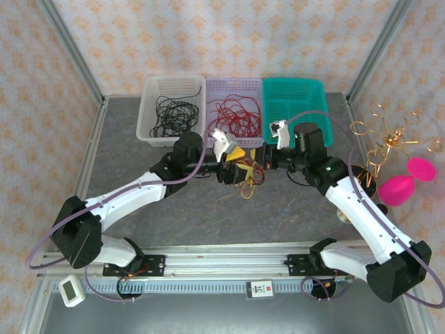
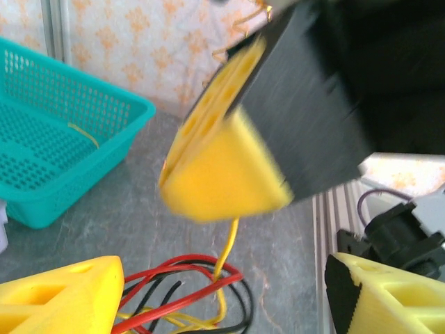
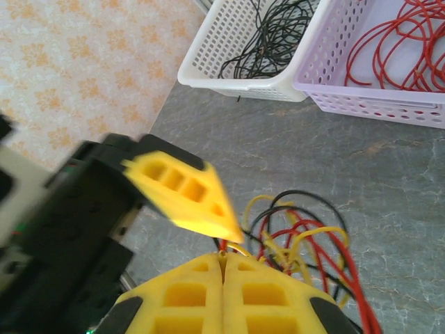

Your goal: Untangle the cables

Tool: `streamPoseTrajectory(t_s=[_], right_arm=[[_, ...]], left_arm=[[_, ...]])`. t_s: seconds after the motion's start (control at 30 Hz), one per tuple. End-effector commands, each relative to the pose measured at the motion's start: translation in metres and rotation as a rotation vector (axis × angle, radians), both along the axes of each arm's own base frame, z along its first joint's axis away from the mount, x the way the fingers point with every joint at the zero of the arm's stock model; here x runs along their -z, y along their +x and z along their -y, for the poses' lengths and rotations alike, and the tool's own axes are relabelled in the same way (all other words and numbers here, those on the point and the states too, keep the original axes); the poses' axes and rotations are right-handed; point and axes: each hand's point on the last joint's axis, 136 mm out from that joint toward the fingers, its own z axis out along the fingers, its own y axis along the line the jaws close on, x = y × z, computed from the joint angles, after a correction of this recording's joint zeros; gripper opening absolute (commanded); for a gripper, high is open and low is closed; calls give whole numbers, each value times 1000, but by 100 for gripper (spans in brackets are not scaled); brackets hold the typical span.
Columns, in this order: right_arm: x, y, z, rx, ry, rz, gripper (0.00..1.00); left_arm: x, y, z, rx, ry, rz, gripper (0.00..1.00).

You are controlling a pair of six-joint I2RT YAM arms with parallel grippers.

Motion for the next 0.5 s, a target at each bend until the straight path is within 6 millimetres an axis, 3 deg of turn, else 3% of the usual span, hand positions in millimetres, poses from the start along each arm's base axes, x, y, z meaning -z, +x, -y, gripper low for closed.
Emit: streamPoseTrajectory(t_s=[0.0, 0.1, 0.47], right_arm=[[-35, -4, -6, -33, 58, 81, 0], [-38, -5, -6, -36, 64, 85, 0], [-82, -7, 0, -4, 105, 167, 0]], left_arm=[[14, 0, 2, 23, 23, 51, 78], [33, 10, 2, -14, 68, 44, 74], [81, 41, -14, -252, 25, -46, 13]])
